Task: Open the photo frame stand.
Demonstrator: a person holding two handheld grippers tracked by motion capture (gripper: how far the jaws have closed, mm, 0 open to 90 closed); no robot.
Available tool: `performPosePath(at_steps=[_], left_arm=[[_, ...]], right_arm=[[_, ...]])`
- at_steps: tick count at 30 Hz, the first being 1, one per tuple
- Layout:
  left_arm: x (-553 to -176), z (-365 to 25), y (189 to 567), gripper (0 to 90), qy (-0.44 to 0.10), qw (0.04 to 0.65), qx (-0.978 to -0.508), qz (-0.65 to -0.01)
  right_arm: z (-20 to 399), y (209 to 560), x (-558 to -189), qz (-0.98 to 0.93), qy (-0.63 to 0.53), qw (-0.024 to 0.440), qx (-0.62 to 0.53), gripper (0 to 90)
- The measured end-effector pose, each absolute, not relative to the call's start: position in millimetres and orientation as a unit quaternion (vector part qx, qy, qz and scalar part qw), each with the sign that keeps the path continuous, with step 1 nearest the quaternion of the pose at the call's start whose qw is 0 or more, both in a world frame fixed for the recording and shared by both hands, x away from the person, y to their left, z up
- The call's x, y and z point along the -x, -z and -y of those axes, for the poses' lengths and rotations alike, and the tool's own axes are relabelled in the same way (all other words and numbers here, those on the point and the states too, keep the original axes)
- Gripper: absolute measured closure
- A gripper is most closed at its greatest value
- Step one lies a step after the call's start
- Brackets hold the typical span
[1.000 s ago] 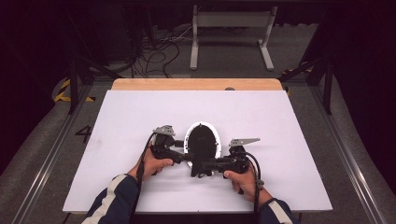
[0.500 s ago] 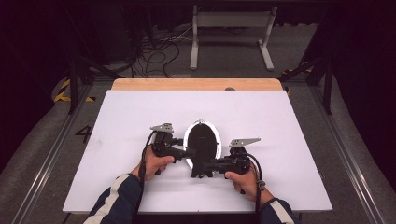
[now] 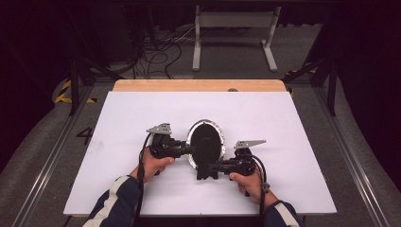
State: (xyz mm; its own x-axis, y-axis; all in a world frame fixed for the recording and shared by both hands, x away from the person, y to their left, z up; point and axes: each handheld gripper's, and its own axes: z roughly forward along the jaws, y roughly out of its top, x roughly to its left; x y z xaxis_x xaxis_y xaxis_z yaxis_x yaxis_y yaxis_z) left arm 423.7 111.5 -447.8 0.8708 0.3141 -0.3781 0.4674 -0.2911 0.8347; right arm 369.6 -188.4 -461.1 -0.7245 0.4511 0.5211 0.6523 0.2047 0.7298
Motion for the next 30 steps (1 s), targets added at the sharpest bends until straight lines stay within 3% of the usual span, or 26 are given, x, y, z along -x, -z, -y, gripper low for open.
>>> performPosePath(at_steps=[5, 12, 30], left_arm=[[-421.1, -106.0, 448.0, 65.8, 0.084, 0.535, -0.812, -0.218], [-416.8, -102.9, 443.5, 66.4, 0.060, 0.531, -0.820, -0.207], [-403.3, -93.3, 425.9, 67.0, -0.093, 0.512, -0.835, -0.176]], right_arm=[[187.6, 459.8, -368.9, 0.771, 0.518, 0.090, 0.359, 74.6], [187.9, 458.2, -368.3, 0.772, 0.519, 0.083, 0.359, 74.9], [189.5, 442.1, -362.4, 0.769, 0.535, 0.058, 0.346, 74.2]])
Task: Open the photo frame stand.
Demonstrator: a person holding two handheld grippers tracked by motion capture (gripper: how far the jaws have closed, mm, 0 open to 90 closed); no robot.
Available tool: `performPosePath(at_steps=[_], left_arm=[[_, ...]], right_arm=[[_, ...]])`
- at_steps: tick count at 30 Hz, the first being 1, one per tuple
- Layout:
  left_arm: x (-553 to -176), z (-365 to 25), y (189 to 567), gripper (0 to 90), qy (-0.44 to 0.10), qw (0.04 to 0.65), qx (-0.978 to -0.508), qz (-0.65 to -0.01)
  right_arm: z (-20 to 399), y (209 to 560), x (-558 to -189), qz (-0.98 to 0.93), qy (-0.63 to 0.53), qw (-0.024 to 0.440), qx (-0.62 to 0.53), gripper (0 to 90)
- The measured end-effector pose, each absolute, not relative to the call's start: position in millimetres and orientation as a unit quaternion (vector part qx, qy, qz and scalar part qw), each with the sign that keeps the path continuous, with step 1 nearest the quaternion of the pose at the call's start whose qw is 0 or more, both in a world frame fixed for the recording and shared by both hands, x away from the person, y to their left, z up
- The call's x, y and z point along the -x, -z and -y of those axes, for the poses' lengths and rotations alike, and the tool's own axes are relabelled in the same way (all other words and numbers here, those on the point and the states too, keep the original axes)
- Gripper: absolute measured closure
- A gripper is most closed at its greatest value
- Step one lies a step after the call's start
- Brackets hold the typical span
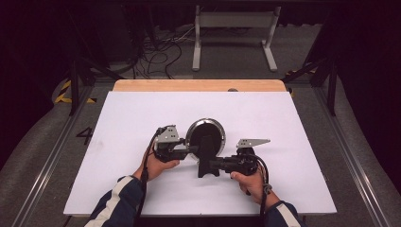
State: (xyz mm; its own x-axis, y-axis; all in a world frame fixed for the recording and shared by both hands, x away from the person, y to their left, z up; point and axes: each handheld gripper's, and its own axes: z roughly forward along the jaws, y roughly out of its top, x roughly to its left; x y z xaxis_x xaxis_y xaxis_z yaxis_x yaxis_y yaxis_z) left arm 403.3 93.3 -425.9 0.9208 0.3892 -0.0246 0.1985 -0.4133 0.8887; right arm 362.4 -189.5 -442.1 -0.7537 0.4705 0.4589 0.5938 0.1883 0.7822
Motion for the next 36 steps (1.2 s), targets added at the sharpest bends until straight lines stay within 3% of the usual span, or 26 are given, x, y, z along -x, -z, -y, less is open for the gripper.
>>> performPosePath(at_steps=[17, 36], left_arm=[[-402.2, -77.9, 424.6, 68.3, -0.213, 0.484, -0.833, -0.161], [-392.6, -69.9, 430.1, 68.0, -0.274, 0.471, -0.826, -0.143]], right_arm=[[191.8, 438.5, -367.3, 0.773, 0.523, 0.024, 0.358, 72.8], [194.6, 441.9, -367.8, 0.781, 0.509, 0.007, 0.362, 71.7]])
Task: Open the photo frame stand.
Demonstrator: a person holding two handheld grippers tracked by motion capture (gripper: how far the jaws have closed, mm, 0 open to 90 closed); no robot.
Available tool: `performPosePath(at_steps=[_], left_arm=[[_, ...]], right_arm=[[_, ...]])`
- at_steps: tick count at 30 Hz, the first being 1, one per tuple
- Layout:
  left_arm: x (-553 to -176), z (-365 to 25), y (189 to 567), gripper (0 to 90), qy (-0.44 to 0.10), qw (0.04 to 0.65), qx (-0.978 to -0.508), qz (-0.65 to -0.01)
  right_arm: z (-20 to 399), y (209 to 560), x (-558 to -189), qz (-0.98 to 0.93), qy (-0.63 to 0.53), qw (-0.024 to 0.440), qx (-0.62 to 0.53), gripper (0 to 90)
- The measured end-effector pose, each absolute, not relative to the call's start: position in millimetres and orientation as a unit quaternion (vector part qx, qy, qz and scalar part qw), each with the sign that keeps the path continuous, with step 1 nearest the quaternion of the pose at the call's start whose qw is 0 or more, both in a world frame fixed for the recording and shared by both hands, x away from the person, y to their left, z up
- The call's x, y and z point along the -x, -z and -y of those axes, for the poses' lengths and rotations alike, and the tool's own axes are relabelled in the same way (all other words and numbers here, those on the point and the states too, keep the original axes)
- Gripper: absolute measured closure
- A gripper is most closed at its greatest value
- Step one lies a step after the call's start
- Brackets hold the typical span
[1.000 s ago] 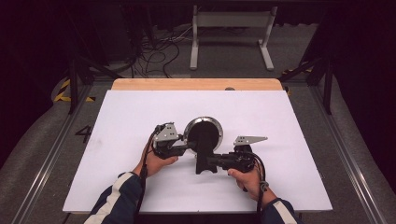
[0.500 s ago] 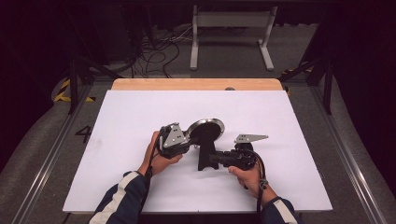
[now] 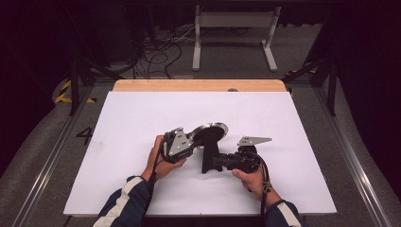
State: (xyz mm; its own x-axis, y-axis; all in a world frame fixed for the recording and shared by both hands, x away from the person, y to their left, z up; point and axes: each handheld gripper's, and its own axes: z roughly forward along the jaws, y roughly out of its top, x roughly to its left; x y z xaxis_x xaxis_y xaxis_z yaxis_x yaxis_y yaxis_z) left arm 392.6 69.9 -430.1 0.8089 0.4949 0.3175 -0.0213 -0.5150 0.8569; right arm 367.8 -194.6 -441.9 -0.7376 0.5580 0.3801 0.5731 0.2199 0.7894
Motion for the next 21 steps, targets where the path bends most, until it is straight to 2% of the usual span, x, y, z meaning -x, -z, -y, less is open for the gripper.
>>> performPosePath(at_steps=[7, 21], left_arm=[[-392.0, -70.2, 432.6, 67.4, -0.282, 0.474, -0.823, -0.138], [-384.6, -78.2, 435.0, 68.3, -0.241, 0.480, -0.831, -0.142]], right_arm=[[191.8, 442.9, -366.9, 0.786, 0.501, -0.007, 0.362, 71.2], [182.4, 447.6, -358.7, 0.816, 0.468, -0.019, 0.340, 72.6]])
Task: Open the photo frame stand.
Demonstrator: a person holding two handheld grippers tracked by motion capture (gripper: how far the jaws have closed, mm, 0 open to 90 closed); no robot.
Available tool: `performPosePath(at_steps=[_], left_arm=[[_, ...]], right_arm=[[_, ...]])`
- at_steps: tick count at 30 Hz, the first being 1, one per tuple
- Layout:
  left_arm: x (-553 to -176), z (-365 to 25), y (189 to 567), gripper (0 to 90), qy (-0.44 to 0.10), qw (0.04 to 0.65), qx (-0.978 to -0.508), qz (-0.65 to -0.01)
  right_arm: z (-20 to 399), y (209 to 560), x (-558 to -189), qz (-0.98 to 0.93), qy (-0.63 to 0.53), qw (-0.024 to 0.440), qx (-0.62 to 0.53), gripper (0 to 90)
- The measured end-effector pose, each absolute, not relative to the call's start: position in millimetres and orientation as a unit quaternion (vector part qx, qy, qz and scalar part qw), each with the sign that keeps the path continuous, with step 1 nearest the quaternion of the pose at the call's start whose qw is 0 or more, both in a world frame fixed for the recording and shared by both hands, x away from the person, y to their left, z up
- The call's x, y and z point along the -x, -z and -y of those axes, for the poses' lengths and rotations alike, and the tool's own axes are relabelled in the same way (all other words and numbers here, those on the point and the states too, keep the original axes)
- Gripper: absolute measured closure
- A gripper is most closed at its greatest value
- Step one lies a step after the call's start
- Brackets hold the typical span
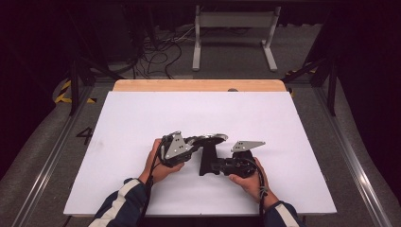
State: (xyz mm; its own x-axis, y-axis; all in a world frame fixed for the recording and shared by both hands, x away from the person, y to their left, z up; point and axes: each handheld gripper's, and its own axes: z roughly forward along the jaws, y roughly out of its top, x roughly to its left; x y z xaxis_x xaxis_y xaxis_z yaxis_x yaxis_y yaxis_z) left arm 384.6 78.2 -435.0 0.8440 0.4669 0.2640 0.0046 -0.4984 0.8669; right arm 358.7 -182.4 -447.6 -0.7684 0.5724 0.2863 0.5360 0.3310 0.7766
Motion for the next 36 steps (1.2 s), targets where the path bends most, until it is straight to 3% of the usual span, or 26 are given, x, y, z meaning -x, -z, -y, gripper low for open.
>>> performPosePath(at_steps=[9, 12, 24, 31, 36], left_arm=[[-385.4, -82.6, 435.0, 65.5, -0.227, 0.488, -0.830, -0.149], [-385.5, -87.6, 434.1, 57.3, -0.228, 0.486, -0.829, -0.156], [-372.3, -129.1, 432.2, 45.4, -0.196, 0.479, -0.837, -0.177], [-374.3, -132.7, 439.5, 32.4, -0.192, 0.450, -0.852, -0.185], [-376.9, -132.7, 440.3, 36.7, -0.181, 0.455, -0.852, -0.186]], right_arm=[[182.6, 446.9, -354.7, -0.820, -0.461, 0.032, -0.338, 72.6], [185.2, 445.5, -353.3, -0.819, -0.461, 0.040, -0.338, 74.5], [190.9, 434.0, -344.5, -0.828, -0.443, 0.099, -0.329, 76.2], [189.2, 426.7, -333.9, -0.836, -0.426, 0.138, -0.316, 80.7], [188.9, 420.7, -322.3, -0.831, -0.434, 0.158, -0.309, 89.7]])
